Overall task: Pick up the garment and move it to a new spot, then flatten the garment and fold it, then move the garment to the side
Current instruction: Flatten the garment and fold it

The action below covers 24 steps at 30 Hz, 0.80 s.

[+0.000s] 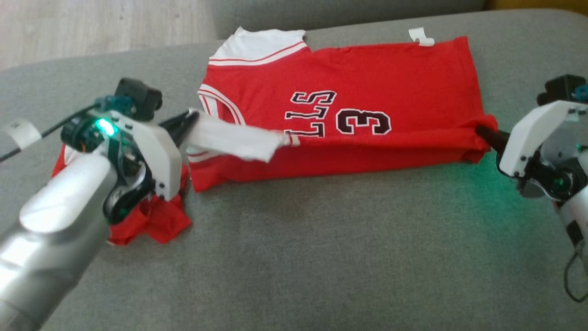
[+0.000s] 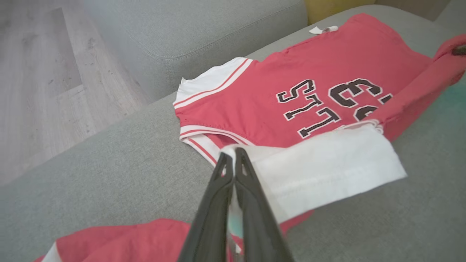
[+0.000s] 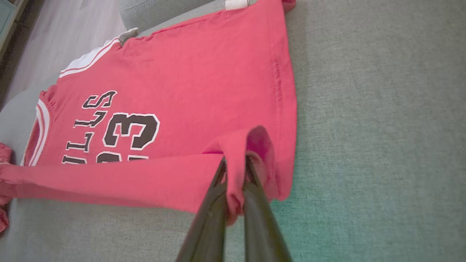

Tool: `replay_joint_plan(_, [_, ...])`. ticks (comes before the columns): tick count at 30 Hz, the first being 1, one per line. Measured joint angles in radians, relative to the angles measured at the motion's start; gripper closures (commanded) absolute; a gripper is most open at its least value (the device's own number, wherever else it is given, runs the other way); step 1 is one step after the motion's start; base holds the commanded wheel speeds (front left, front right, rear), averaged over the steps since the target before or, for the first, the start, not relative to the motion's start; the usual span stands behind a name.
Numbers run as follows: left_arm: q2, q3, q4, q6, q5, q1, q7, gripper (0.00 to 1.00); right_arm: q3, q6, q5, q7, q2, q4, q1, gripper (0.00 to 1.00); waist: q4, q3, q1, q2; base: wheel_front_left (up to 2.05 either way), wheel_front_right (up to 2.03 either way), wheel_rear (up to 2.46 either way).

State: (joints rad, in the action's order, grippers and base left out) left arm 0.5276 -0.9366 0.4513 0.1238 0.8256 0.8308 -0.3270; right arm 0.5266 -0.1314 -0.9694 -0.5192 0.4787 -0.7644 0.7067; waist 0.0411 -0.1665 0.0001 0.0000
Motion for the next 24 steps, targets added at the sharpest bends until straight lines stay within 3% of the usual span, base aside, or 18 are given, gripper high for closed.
replay_joint_plan(9, [-0.072, -0.042, 0.189, 0.009, -0.036, 0.098, 0.083, 1.0, -0.006, 0.0, 0.053, 0.01, -0.046, -0.06, 0.066, 1.0, 0.021, -0.052, 0.0001, 0.0, 0.0, 0.0, 0.0])
replay_joint_plan(10, [-0.084, -0.042, 0.21, 0.009, -0.036, 0.107, 0.1, 0.86, -0.006, 0.0, 0.056, 0.015, -0.051, -0.065, 0.071, 1.0, 0.023, -0.057, 0.0, 0.0, 0.0, 0.0, 0.0])
replay_joint_plan(11, [-0.096, -0.041, 0.228, 0.008, -0.043, 0.116, 0.126, 0.4, -0.01, 0.0, 0.057, 0.03, -0.056, -0.08, 0.076, 1.0, 0.023, -0.062, 0.0, 0.0, 0.0, 0.0, 0.0])
replay_joint_plan(12, [-0.109, -0.04, 0.247, 0.008, -0.055, 0.126, 0.159, 0.0, -0.019, 0.0, 0.067, 0.058, -0.061, -0.097, 0.084, 0.29, 0.024, -0.067, 0.0001, 0.0, 0.0, 0.0, 0.0])
replay_joint_plan(13, [-0.122, -0.036, 0.264, 0.004, -0.065, 0.136, 0.192, 0.0, -0.035, 0.0, 0.074, 0.081, -0.066, -0.117, 0.093, 0.0, 0.024, -0.071, 0.0001, 0.0, 0.0, 0.0, 0.0])
replay_joint_plan(16, [-0.167, 0.003, 0.314, -0.041, -0.069, 0.16, 0.323, 0.0, -0.073, 0.0, 0.083, 0.163, -0.074, -0.147, 0.121, 0.0, 0.022, -0.077, 0.0001, 0.0, 0.0, 0.0, 0.0])
replay_joint_plan(20, [-0.218, 0.078, 0.353, -0.09, -0.056, 0.186, 0.512, 0.0, -0.154, 0.0, 0.084, 0.361, -0.089, -0.152, 0.156, 0.0, 0.014, -0.072, 0.0001, 0.0, 0.0, 0.0, 0.0])
replay_joint_plan(21, [-0.218, 0.078, 0.353, -0.09, -0.056, 0.186, 0.512, 0.0, -0.154, 0.0, 0.084, 0.361, -0.089, -0.152, 0.156, 0.0, 0.014, -0.072, 0.0001, 0.0, 0.0, 0.0, 0.0])
replay_joint_plan(24, [-0.234, 0.119, 0.348, -0.108, -0.052, 0.185, 0.569, 0.0, -0.187, 0.0, 0.106, 0.531, -0.092, -0.116, 0.162, 0.0, 0.009, -0.054, -0.0001, 0.0, 0.0, 0.0, 0.0])
